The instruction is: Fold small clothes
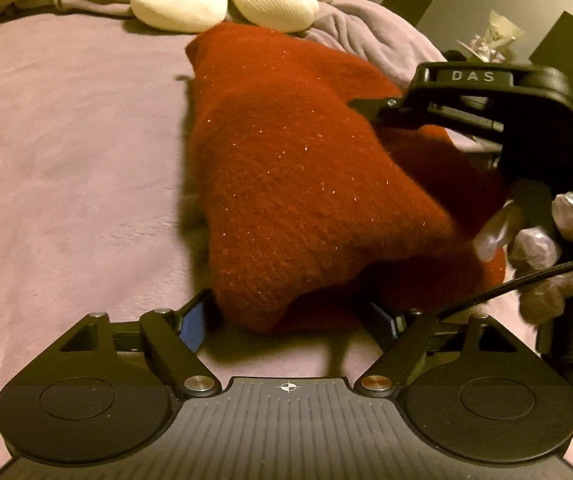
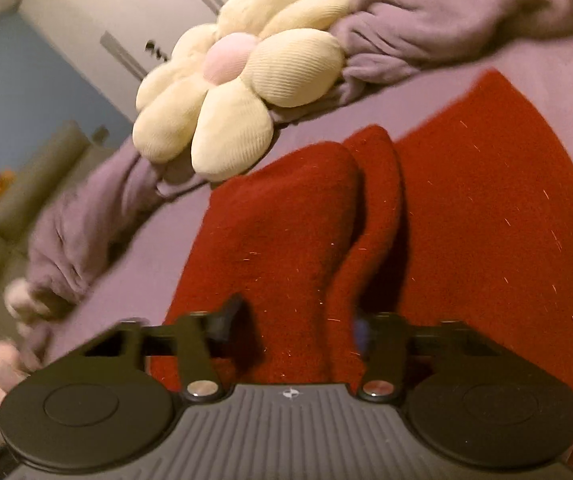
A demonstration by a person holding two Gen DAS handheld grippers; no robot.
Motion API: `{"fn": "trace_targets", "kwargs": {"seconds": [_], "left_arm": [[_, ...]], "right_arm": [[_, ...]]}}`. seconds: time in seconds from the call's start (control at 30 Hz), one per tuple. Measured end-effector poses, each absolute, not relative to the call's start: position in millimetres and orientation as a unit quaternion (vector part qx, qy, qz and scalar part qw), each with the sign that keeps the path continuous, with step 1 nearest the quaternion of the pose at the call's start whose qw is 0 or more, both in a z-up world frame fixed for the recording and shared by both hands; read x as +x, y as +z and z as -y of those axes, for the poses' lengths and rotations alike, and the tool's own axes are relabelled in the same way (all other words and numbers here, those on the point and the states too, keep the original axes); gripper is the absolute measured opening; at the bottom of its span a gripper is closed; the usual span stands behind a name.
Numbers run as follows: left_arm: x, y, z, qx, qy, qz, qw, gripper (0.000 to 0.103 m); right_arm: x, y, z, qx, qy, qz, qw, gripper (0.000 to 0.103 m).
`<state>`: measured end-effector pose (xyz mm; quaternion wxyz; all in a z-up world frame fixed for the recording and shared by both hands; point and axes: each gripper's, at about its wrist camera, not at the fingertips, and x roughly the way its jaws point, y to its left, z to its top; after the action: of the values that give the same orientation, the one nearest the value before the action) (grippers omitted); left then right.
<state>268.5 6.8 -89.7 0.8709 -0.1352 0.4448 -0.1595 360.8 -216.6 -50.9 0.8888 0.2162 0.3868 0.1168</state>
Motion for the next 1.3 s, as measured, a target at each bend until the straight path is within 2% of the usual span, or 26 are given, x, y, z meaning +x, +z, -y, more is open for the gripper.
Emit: {"fn": "trace_targets", "kwargs": {"seconds": [0.07, 0.13, 0.3, 0.4, 0.5, 0.57, 0.63, 0.77, 0.87, 1.0, 1.1, 1.2, 1.3], "left_arm": [[267.1, -86.9, -8.6, -0.142, -0.151, -0.441, 0.873, 0.084], [266.4, -84.0, -9.9, -0.147, -0.137, -0.438, 0.876, 0.084], [265.8, -78.5, -14.4, -0.177, -0.134, -0.436, 0.872, 0.085], [267.1, -77.4, -6.1, -0.17, -0.141, -0.441, 0.87, 0.085], [268.2, -78.8, 2.5, -0.166, -0.145, -0.451, 0.865, 0.086], [267.1, -78.4, 1.6, -0.173, -0.142, -0.46, 0.859, 0.086], [263.8, -75.2, -3.0, -0.17, -0.137, -0.462, 0.86, 0.087], [257.2, -58.8, -18.0, -0.191, -0.128, -0.443, 0.867, 0.091], [261.1, -40.5, -24.2, -0.213, -0.111, -0.416, 0.877, 0.092], [271.9, -24.7, -16.8, -0.186, -0.096, -0.407, 0.889, 0.093], [282.2, -22.4, -3.9, -0.143, -0.079, -0.416, 0.894, 0.094], [291.4, -25.5, 7.2, -0.119, -0.074, -0.424, 0.895, 0.094], [300.7, -30.5, 18.0, -0.108, -0.077, -0.433, 0.892, 0.094]], "right_arm": [[352.3, -33.5, 200.0, 0.124, 0.102, -0.359, 0.919, 0.022], [339.1, -15.8, 193.3, 0.065, 0.092, -0.32, 0.941, 0.021], [300.9, 11.6, 221.9, 0.015, 0.03, -0.24, 0.97, 0.021], [296.1, -8.0, 247.6, 0.004, -0.01, -0.257, 0.966, 0.021], [312.4, -50.3, 268.6, -0.017, -0.05, -0.325, 0.944, 0.023], [310.6, -58.8, 280.7, -0.004, -0.052, -0.329, 0.943, 0.033], [302.2, -43.6, 288.5, 0.023, -0.057, -0.321, 0.945, 0.042], [277.1, -11.2, 290.2, 0.051, -0.061, -0.267, 0.96, 0.042], [282.3, -2.6, 256.1, 0.017, 0.004, -0.255, 0.967, 0.041], [301.7, -23.4, 205.9, -0.067, 0.064, -0.247, 0.965, 0.031], [315.9, -53.4, 205.0, -0.112, 0.027, -0.261, 0.958, 0.03], [322.4, -81.0, 239.2, -0.089, -0.006, -0.281, 0.956, 0.029], [328.9, -73.8, 244.4, -0.075, 0.009, -0.287, 0.955, 0.029]]}}
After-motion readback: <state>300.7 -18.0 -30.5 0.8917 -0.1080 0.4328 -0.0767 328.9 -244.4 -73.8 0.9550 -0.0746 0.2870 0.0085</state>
